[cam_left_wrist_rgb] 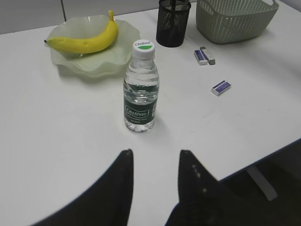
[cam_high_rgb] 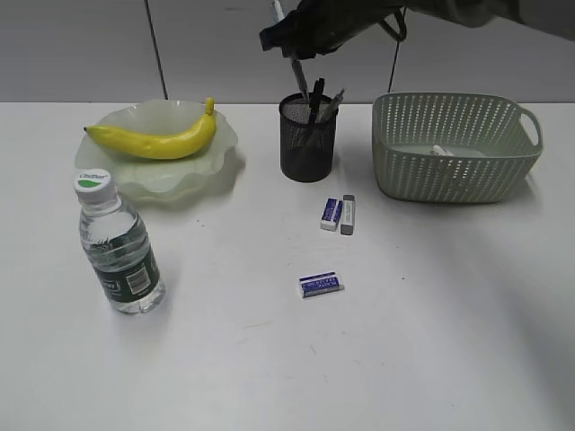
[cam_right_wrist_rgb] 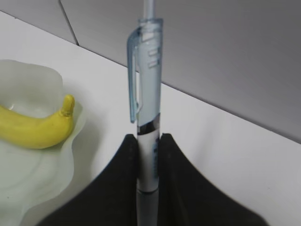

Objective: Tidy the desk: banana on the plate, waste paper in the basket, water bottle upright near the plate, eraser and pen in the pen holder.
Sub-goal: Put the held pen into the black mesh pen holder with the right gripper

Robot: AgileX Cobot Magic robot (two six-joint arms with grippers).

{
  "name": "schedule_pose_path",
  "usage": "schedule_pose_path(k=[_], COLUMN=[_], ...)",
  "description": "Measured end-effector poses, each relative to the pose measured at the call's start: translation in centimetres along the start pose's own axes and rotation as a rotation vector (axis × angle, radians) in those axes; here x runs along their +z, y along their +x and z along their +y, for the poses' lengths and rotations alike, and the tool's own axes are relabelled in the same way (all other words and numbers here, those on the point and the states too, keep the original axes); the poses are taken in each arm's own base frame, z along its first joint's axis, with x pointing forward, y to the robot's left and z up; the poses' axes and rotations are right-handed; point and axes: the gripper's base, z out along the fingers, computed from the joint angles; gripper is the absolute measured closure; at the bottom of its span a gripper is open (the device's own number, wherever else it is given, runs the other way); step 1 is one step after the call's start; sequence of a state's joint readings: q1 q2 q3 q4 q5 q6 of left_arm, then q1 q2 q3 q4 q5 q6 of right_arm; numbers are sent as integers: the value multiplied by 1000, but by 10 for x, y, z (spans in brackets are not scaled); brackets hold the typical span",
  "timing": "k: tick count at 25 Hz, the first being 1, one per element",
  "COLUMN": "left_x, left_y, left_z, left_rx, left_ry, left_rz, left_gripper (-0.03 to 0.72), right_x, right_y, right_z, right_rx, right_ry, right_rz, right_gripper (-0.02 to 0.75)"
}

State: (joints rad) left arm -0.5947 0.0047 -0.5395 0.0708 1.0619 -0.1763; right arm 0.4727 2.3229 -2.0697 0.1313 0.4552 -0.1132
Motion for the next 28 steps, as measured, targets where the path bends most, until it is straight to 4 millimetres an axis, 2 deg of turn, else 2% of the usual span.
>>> schedule_pose_path(k=[4, 14, 17, 22, 28], left_x=[0, 0, 0, 0, 0], left_y=[0, 0, 0, 0, 0], left_z=[0, 0, 0, 0, 0], left_rx=[0, 0, 0, 0, 0], left_ry=[0, 0, 0, 0, -1], left_rz=[0, 0, 0, 0, 0], left_gripper=[446, 446, 446, 446, 446], right_x=[12, 22, 19, 5, 8], right_y=[11, 32, 38, 33, 43], right_z=[-1, -3, -3, -5, -6], right_rx=[13, 55, 62, 66, 67], right_ry=[-1, 9, 15, 32, 46], right_rz=[11, 23, 10, -94, -139], right_gripper=[630, 630, 630, 630, 630])
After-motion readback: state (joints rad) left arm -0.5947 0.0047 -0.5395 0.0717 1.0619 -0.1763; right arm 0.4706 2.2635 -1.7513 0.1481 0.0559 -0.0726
